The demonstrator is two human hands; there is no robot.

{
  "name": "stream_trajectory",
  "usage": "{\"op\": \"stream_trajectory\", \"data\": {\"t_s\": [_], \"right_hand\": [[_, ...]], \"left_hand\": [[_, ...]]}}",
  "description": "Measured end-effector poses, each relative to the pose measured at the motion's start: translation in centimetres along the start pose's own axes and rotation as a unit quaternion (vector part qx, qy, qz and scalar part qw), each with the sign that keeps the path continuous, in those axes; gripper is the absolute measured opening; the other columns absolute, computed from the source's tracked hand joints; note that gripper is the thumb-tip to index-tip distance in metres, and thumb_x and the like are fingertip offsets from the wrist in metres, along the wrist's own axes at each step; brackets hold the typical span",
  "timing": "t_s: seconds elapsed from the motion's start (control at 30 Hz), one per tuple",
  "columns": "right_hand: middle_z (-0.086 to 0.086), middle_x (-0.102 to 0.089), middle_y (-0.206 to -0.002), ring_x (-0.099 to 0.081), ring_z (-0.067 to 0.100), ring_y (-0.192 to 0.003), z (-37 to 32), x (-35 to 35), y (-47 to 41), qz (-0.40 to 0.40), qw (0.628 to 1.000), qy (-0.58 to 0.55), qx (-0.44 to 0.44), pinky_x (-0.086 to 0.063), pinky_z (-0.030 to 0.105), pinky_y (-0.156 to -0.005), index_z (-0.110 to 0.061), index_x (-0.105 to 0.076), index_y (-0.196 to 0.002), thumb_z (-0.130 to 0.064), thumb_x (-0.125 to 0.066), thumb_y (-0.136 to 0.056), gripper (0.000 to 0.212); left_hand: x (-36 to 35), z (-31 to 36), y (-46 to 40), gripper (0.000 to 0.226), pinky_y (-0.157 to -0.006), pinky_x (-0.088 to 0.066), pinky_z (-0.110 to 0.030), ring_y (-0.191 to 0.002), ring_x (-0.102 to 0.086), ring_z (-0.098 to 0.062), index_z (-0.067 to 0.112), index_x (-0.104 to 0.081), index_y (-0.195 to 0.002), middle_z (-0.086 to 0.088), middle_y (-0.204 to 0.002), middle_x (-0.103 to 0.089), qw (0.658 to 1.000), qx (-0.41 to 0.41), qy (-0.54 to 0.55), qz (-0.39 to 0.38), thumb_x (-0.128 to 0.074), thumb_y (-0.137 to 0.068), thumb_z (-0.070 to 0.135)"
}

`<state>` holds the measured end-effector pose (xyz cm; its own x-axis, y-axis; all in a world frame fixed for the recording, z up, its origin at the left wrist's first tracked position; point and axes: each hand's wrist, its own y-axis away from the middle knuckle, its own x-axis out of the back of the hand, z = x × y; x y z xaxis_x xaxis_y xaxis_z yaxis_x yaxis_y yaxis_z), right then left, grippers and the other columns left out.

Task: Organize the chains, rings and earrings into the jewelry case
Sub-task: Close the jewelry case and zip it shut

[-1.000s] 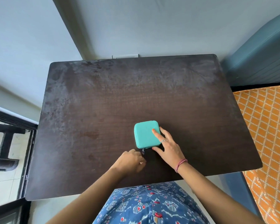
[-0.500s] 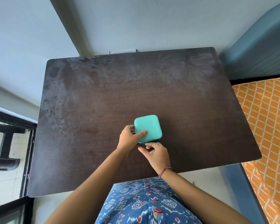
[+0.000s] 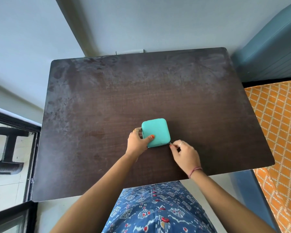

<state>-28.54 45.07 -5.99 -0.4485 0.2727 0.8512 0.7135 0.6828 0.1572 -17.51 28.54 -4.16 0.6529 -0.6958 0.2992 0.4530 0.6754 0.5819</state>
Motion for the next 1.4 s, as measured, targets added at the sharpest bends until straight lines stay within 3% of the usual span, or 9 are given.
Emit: {"op": "stream_trajectory", "data": {"t_s": [0.2, 0.37, 0.63, 0.8, 0.93, 1.0, 1.13, 1.27, 1.4], "right_hand": [[-0.006, -0.069, -0.080, -0.066, 0.017, -0.072, 0.4, 2.7, -3.7, -0.069, 0.996, 0.051, 0.021, -0.054, 0.031, -0.063, -0.029, -0.064, -0.091, -0.036, -0.054, -0.093, 0.013], [-0.008, -0.069, -0.077, -0.065, 0.011, -0.073, -1.4, 3.7, -8.5, -0.108, 0.994, 0.023, -0.006, -0.055, 0.032, -0.073, -0.031, -0.068, -0.093, -0.037, -0.055, -0.093, 0.014], [-0.011, -0.063, -0.083, -0.062, 0.016, -0.086, -5.0, 4.9, -14.6, -0.211, 0.961, 0.139, 0.113, -0.053, 0.036, -0.083, -0.028, -0.073, -0.094, -0.033, -0.055, -0.094, 0.019], [-0.001, -0.070, -0.108, -0.063, 0.018, -0.099, -6.7, 4.7, -15.7, -0.242, 0.938, 0.183, 0.171, -0.048, 0.035, -0.092, -0.019, -0.069, -0.111, -0.028, -0.055, -0.095, 0.023], [-0.001, -0.065, -0.123, -0.061, 0.018, -0.110, -4.9, 4.2, -14.3, -0.195, 0.979, 0.028, 0.054, -0.044, 0.039, -0.103, -0.016, -0.061, -0.125, -0.023, -0.058, -0.093, 0.033], [0.002, -0.064, -0.124, -0.063, 0.018, -0.107, -3.9, 3.9, -12.4, -0.160, 0.980, -0.110, -0.036, -0.050, 0.040, -0.096, -0.015, -0.060, -0.126, -0.021, -0.057, -0.093, 0.034], [0.006, -0.066, -0.117, -0.066, 0.015, -0.100, -3.8, 2.9, -7.5, -0.131, 0.856, -0.442, -0.235, -0.056, 0.032, -0.080, -0.016, -0.061, -0.116, -0.024, -0.054, -0.096, 0.023], [-0.001, -0.066, -0.117, -0.062, 0.008, -0.107, -4.5, 2.0, -4.6, -0.084, 0.824, -0.508, -0.237, -0.055, 0.022, -0.083, -0.018, -0.065, -0.111, -0.023, -0.051, -0.097, 0.020], [0.000, -0.064, -0.123, -0.059, 0.012, -0.115, -5.9, 1.5, -4.5, -0.075, 0.838, -0.493, -0.221, -0.050, 0.031, -0.095, -0.013, -0.063, -0.121, -0.020, -0.049, -0.099, 0.028]], "left_hand": [[0.0, -0.1, -0.1, 0.062, -0.067, -0.059, -0.034, -0.105, -0.061, -0.021, 0.010, -0.047, -0.133, -0.006, -0.125, -0.057, 1.000, -0.002, -0.029, 0.006, -0.076, -0.081, 0.027], [0.0, 0.1, -0.1, 0.064, -0.066, -0.059, -0.030, -0.107, -0.060, -0.020, 0.012, -0.045, -0.136, -0.004, -0.127, -0.055, 0.999, 0.003, -0.044, 0.004, -0.075, -0.082, 0.029], [0.0, 0.1, -0.4, 0.065, -0.084, -0.058, -0.041, -0.112, -0.058, -0.020, 0.014, -0.044, -0.136, -0.005, -0.132, -0.053, 0.998, 0.028, -0.049, -0.006, -0.074, -0.081, 0.031], [0.2, 0.3, -0.5, 0.066, -0.088, -0.057, -0.041, -0.111, -0.059, -0.019, 0.015, -0.044, -0.137, -0.003, -0.131, -0.054, 0.999, 0.035, -0.037, -0.014, -0.075, -0.080, 0.031], [0.6, -0.4, 0.2, 0.060, -0.090, -0.056, -0.038, -0.105, -0.061, -0.012, 0.016, -0.049, -0.134, 0.002, -0.124, -0.061, 0.999, 0.032, 0.003, -0.014, -0.070, -0.084, 0.039], [0.9, -1.1, 0.8, 0.050, -0.093, -0.054, -0.035, -0.106, -0.061, -0.012, 0.014, -0.051, -0.133, 0.000, -0.122, -0.063, 0.996, 0.056, 0.064, -0.001, -0.059, -0.092, 0.041], [1.4, -1.8, 2.1, 0.038, -0.098, -0.046, -0.027, -0.111, -0.057, -0.009, 0.015, -0.052, -0.134, 0.000, -0.129, -0.059, 0.985, 0.068, 0.161, 0.007, -0.045, -0.100, 0.030], [1.3, -1.3, 3.1, 0.038, -0.105, -0.039, -0.025, -0.121, -0.050, -0.007, 0.018, -0.047, -0.140, 0.010, -0.131, -0.053, 0.980, 0.044, 0.185, -0.058, -0.038, -0.103, 0.024], [1.8, -1.4, 2.7, 0.040, -0.106, -0.038, -0.024, -0.126, -0.049, -0.008, 0.020, -0.045, -0.141, 0.008, -0.138, -0.051, 0.977, 0.037, 0.202, -0.063, -0.036, -0.103, 0.021]]}}
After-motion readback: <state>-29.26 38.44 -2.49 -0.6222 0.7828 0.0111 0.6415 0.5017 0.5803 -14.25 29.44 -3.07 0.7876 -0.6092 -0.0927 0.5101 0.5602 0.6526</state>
